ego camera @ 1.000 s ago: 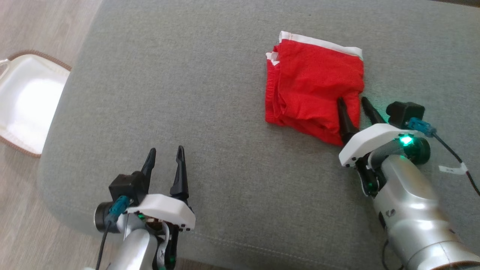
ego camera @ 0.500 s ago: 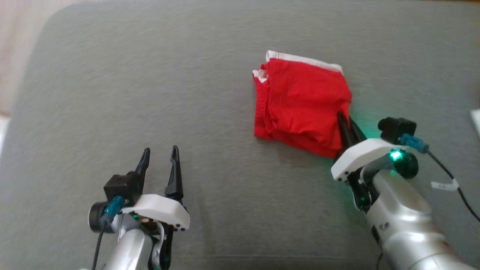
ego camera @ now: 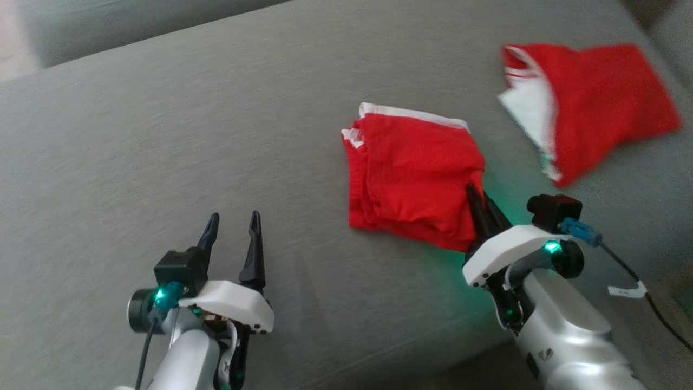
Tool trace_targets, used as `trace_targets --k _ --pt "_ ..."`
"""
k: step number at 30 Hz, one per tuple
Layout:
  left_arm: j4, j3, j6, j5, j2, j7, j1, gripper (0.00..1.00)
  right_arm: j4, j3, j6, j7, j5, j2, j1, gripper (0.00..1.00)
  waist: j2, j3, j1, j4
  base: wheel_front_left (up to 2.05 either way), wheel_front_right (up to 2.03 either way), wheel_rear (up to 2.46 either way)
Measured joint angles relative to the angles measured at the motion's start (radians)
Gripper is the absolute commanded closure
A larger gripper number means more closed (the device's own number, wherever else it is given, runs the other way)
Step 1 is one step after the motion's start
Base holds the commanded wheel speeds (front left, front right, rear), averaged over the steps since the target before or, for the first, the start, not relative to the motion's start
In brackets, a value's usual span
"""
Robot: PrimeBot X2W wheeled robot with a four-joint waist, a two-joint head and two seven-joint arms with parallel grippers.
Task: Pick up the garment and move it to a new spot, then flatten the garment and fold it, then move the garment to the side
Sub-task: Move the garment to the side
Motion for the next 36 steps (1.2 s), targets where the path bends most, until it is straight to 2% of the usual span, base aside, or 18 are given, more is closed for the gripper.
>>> trace_targets --k 7,12,16,21,25,31,36 --pt "0.009 0.011 -0.014 0.011 0.001 0.0 -0.003 0.0 -0.036 0.033 0.0 0.0 0.019 0.0 0.013 1.0 0.0 0.009 0.0 -0.162 0.0 0.0 0.0" --pt "0.013 0.006 -0.021 0.021 0.001 0.0 -0.018 0.0 -0.041 0.035 0.0 0.0 -0.014 0.0 0.013 1.0 0.0 0.033 0.0 -0.211 0.0 0.0 0.0" --pt "0.016 -0.002 -0.034 0.029 0.001 0.0 -0.019 0.0 -0.027 0.004 0.0 0.0 -0.083 0.001 -0.024 1.0 0.0 0.048 0.0 -0.193 0.0 0.0 0.0" --pt "0.018 -0.003 -0.035 0.038 0.001 0.0 -0.019 0.0 -0.004 -0.056 0.0 0.003 -0.202 -0.021 -0.169 1.0 0.0 0.064 0.0 -0.147 0.0 0.0 0.0" --pt "0.018 -0.006 -0.041 0.039 0.002 0.0 -0.02 0.0 0.034 -0.138 0.0 0.051 -0.302 -0.12 -0.29 1.0 0.0 0.082 0.0 -0.098 0.0 0.0 0.0" --pt "0.017 -0.016 -0.044 0.039 0.002 0.0 -0.023 0.0 0.122 -0.266 0.0 0.095 -0.409 -0.251 -0.33 1.0 0.0 0.104 0.0 -0.043 0.0 0.0 0.0" --pt "0.016 -0.012 -0.043 0.042 0.002 0.0 -0.028 0.0 0.151 -0.348 0.0 0.1 -0.471 -0.306 -0.354 1.0 0.0 0.118 0.0 -0.018 0.0 0.0 0.0"
